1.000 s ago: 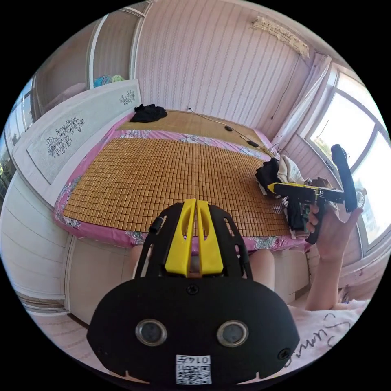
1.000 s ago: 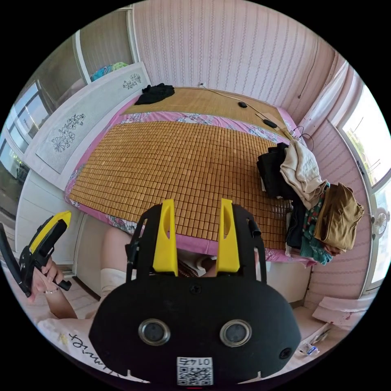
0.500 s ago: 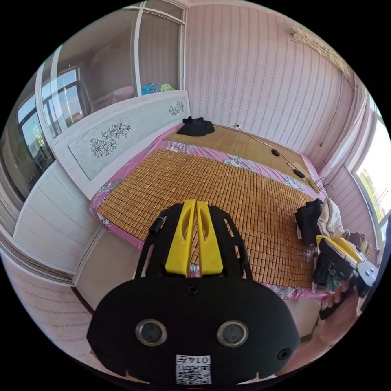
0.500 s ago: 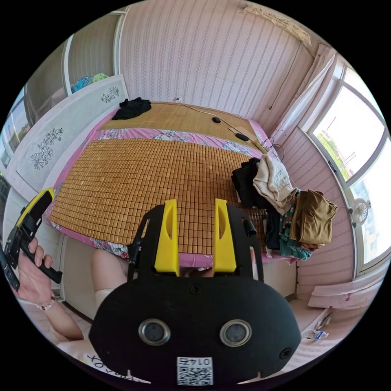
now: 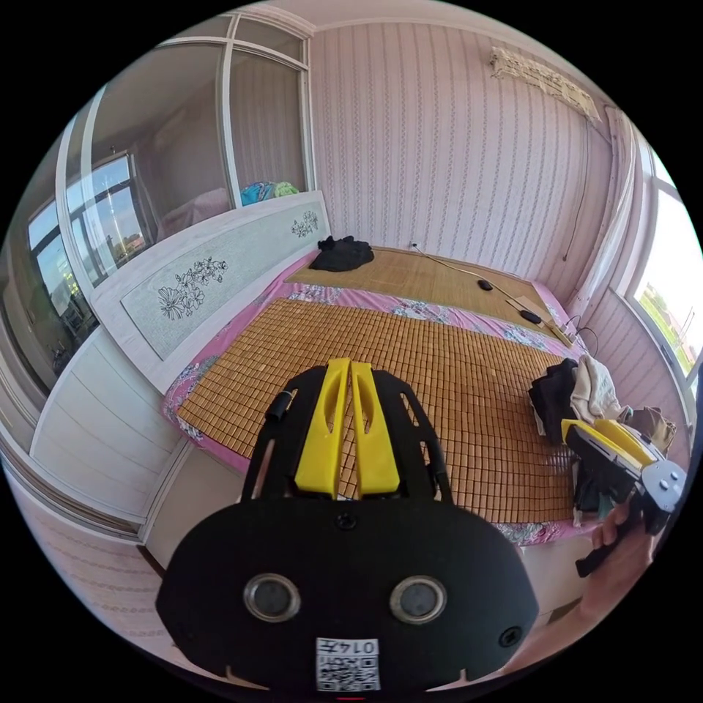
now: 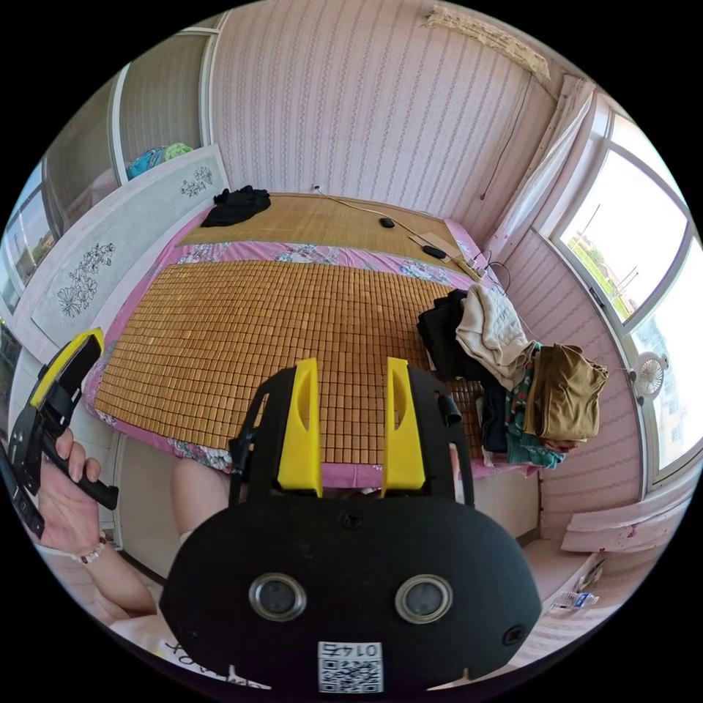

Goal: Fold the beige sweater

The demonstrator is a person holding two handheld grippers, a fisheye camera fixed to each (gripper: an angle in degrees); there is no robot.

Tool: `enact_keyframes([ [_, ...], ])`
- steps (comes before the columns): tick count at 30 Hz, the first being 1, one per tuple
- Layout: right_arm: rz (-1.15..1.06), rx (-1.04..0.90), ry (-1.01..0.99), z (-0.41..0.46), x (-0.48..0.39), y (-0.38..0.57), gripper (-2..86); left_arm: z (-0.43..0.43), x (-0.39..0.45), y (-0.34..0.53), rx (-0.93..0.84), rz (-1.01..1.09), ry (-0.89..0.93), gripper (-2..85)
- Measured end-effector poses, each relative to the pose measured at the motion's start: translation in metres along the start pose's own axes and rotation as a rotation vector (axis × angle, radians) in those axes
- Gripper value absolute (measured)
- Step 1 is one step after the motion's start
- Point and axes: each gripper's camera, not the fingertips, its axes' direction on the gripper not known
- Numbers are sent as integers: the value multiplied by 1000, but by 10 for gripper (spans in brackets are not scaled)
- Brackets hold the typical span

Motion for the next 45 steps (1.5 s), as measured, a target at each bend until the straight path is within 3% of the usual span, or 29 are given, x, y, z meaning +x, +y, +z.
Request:
enact_keyframes([
  [45,21,2,6,66,5,51,133,12,20,-54,-31,54,63,-10],
])
